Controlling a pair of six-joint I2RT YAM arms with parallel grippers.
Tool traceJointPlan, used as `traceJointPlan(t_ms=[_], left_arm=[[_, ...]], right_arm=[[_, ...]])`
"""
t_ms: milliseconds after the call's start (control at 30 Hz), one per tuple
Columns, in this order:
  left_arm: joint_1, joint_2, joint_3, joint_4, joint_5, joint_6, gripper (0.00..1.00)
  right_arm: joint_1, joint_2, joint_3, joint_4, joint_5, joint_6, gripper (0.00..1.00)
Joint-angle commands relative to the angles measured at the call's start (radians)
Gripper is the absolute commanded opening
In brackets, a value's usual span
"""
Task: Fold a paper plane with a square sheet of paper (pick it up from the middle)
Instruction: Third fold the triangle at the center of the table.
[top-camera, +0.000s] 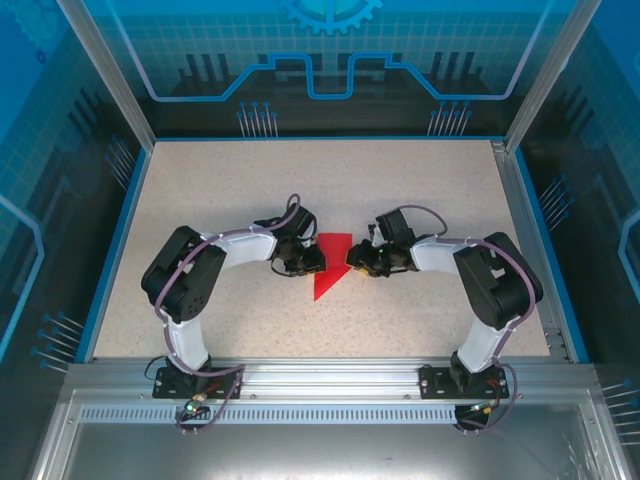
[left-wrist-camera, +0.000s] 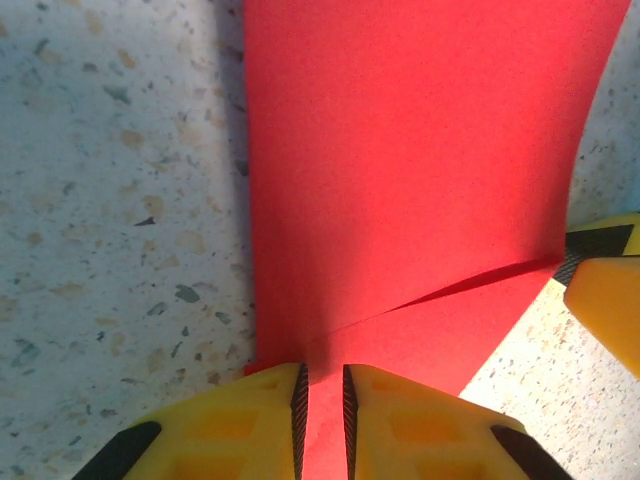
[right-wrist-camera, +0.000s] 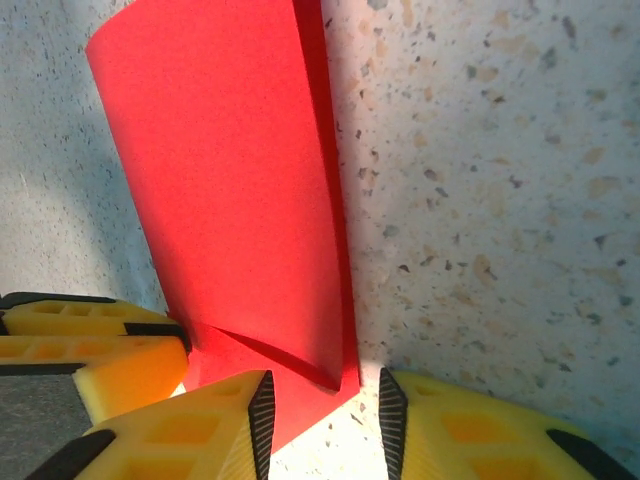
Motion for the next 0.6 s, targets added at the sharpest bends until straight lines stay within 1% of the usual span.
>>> traceJointPlan(t_ms=[0, 300, 400, 567], left_arm=[[0.009, 0.027, 0.013, -0.031, -0.015, 0.023, 0.21], [0.009, 0.02, 0.003, -0.029, -0.011, 0.025, 0.21], [0.009, 0.011, -0.005, -0.02, -0.008, 0.022, 0.21], [0.009, -0.031, -0.01, -0.002, 0.007, 0.02, 0.24]], right_arm=[[0.017, 0.021, 0.023, 0.016, -0.046, 0.016, 0.36], [0.016, 0.039, 0.029, 0.07, -0.088, 0.04, 0.35], [0.015, 0.041, 0.03, 0.08, -0.085, 0.044, 0.35], [0.005, 0.046, 0.032, 0.102, -0.089, 0.031, 0.35]])
